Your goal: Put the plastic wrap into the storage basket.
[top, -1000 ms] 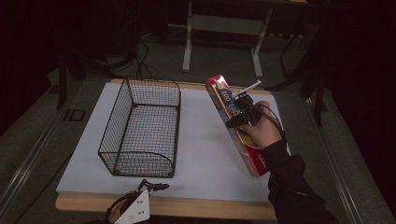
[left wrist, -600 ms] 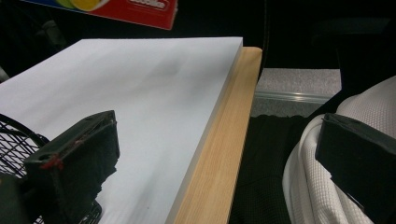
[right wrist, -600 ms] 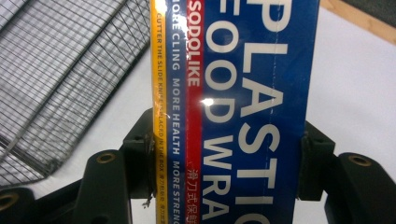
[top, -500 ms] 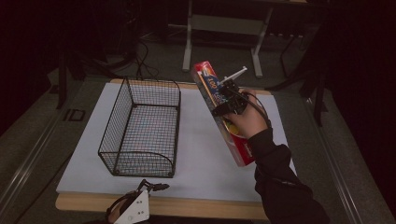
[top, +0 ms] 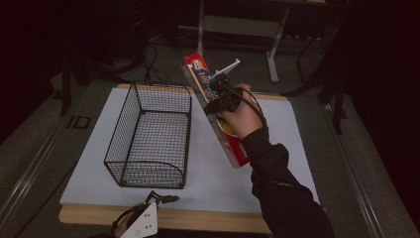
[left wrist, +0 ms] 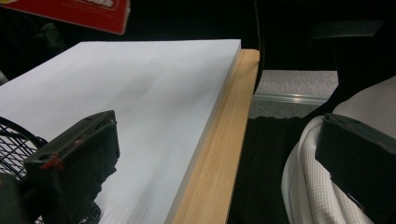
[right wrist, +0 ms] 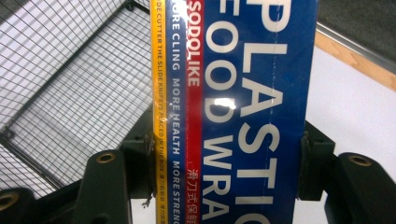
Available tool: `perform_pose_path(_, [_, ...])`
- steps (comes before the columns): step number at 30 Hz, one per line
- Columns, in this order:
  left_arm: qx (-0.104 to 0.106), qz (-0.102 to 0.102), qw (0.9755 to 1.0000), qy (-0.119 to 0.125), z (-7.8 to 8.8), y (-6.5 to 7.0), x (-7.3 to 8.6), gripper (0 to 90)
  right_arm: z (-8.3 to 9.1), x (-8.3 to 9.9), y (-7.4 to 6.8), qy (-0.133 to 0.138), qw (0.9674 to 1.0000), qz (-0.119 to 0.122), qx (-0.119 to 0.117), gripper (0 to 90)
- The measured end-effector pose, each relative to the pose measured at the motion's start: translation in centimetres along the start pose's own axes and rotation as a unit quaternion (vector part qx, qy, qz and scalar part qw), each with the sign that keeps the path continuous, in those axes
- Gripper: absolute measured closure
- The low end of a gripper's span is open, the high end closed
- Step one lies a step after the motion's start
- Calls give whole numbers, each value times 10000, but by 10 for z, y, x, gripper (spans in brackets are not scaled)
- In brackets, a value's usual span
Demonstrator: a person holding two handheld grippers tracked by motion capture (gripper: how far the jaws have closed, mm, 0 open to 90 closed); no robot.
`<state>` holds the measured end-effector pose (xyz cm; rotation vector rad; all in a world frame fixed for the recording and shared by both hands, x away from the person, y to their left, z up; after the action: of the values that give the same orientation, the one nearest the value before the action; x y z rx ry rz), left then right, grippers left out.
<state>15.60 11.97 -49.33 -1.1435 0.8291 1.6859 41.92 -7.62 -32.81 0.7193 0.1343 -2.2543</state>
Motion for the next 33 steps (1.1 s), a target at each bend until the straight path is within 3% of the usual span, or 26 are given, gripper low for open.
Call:
perform_pose_path(14, [29,-22,10000,20,1,1,-1,2,-14,-31,-27,327,9993,-48,-177,390])
perform_pose_path(33, [72,-25,9999,73,2,2,-1,2,-27,-78,-86,694,9967,198,-359,390])
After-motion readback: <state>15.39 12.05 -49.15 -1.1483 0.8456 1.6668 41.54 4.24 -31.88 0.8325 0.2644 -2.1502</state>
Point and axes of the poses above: each handheld gripper's, and its own axes: z roughly backward along the jaws, x roughly out of its underside, y roughly to its right, the point moved 1 cm from there along -z, roughly forward along the jaws, and after that the axes turned 10 degrees about z, right-handed, at the moved point
